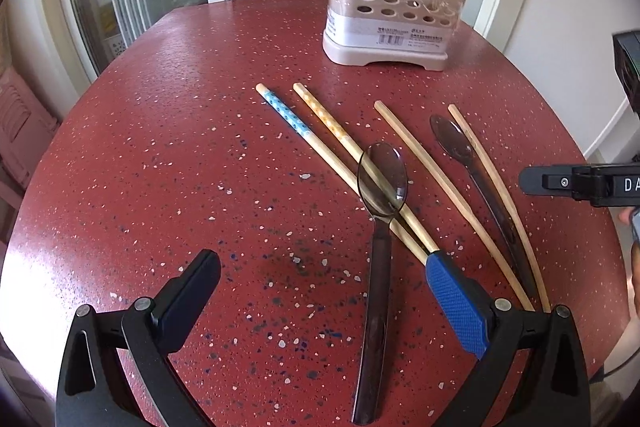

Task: Organize utensils
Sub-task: 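Move both open tools back down to the remaining utensils on the table, then grasp a dark spoon with the left tool while the right tool grasps a wooden chopstick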

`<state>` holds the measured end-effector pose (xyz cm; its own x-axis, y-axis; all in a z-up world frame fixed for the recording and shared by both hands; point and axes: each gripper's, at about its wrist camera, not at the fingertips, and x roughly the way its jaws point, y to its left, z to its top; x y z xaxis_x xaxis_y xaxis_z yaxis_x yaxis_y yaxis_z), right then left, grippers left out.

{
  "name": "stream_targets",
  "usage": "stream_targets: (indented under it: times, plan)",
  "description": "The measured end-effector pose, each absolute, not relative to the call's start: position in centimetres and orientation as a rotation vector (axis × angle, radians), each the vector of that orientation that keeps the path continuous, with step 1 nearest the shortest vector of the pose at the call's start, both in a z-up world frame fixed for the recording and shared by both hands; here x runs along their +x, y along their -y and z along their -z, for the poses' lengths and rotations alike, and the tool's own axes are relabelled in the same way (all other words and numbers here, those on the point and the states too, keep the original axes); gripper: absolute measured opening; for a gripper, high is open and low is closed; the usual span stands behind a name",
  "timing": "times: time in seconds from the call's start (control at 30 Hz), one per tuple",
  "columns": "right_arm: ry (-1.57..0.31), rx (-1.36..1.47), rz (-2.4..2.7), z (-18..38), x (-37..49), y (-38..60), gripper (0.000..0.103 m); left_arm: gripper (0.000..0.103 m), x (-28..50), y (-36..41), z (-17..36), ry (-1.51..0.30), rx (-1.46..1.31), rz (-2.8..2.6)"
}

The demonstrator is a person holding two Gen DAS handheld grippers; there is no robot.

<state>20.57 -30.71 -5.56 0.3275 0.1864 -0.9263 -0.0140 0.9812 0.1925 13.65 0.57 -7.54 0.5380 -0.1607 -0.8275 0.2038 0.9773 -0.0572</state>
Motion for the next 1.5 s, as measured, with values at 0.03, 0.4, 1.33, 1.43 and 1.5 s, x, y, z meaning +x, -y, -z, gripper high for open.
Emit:
stream_targets:
  times: [0.03, 0.4, 1.33, 1.43, 1.5]
  plan:
    - [-1.238, 0.152, -0.13, 5.6, 20.7, 30.5, 0.088, 0.103, 13.8, -0.5, 7.6, -0.983, 0.053, 0.216]
    - [-1.322, 0.087, -0.077, 7.2, 23.3, 28.3, 0.074, 0.103, 14.6, -1.2, 8.4, -1.025, 0.053, 0.216]
    - [-1.453, -0.111, -0.101, 7.8, 27.0, 21.8, 0.031, 0.053, 16.0, 3.5, 7.3, -1.129, 0.234, 0.363]
    - [-1.443, -0.084, -0.119, 7.7, 26.6, 21.5, 0.007, 0.041, 15.8, 3.8, 7.2, -1.118, 0.251, 0.361]
    - [-1.425, -0.054, -0.144, 7.7, 26.4, 21.8, 0.006, 0.041, 15.5, 3.7, 7.1, -1.094, 0.245, 0.352]
